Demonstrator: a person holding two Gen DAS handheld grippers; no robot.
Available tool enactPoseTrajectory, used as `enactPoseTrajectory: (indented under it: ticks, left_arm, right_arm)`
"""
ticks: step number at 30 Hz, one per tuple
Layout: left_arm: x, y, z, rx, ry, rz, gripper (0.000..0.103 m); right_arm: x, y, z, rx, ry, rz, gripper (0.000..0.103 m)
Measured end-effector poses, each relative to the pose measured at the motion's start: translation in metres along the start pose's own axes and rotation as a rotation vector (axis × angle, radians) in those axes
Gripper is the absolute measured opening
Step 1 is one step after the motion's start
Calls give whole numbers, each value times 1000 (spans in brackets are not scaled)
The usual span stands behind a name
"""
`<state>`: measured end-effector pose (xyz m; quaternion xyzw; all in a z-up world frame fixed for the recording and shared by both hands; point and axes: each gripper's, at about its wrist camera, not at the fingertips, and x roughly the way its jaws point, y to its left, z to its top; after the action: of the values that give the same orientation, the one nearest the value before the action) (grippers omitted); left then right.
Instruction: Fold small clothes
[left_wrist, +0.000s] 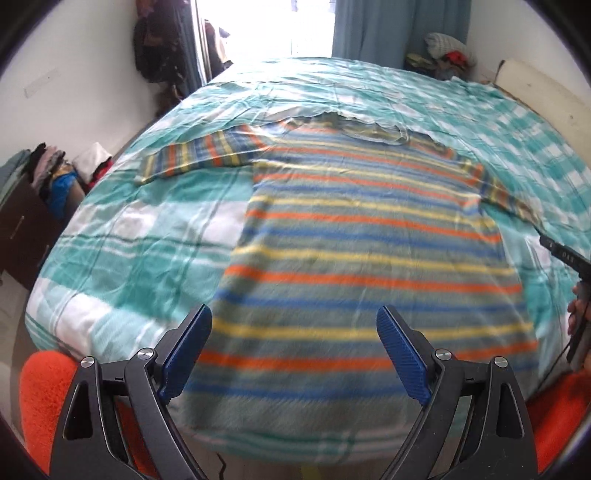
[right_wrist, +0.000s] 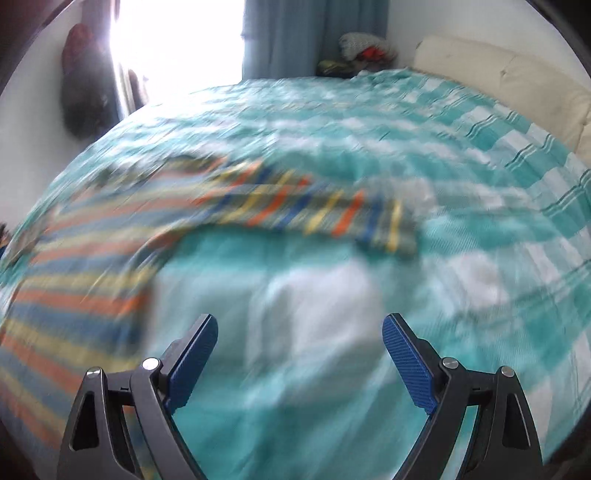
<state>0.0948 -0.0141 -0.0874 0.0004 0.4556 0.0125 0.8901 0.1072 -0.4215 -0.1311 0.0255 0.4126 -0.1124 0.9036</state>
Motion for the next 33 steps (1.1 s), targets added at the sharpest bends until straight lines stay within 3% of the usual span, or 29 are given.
enactPoseTrajectory:
  ticks: [1, 2, 3, 5, 7, 12, 15, 19, 33]
  left_arm:
    - [7, -11, 6, 2, 6, 11, 92]
    - [14, -20, 11, 5, 8, 19, 92]
    - [20, -29, 15, 7, 7, 31, 92]
    - [39, -55, 24, 13, 19, 51, 92]
    - [54, -77, 30, 13, 37, 43, 92]
    - [96, -133, 44, 38, 61, 31, 92]
    - [127, -158, 39, 96, 81, 96, 98]
    - [127, -156, 24, 74, -22, 117, 103]
    - [136, -166, 19, 102, -50, 169, 103]
  right_arm:
    - [12, -7, 7, 10, -9, -16, 94]
    - [30, -14, 12, 13, 1, -35, 103]
    - [46, -18, 11, 12, 29, -39, 103]
    - [95, -28, -3, 26, 165, 29, 103]
    - [93, -34, -3, 64, 128, 55, 103]
    - [94, -31, -1, 58, 129, 52, 103]
    - [94, -32, 2, 60, 129, 54, 103]
    - [94, -34, 3, 62, 128, 55, 103]
    - [93, -33, 0, 55, 130, 51, 103]
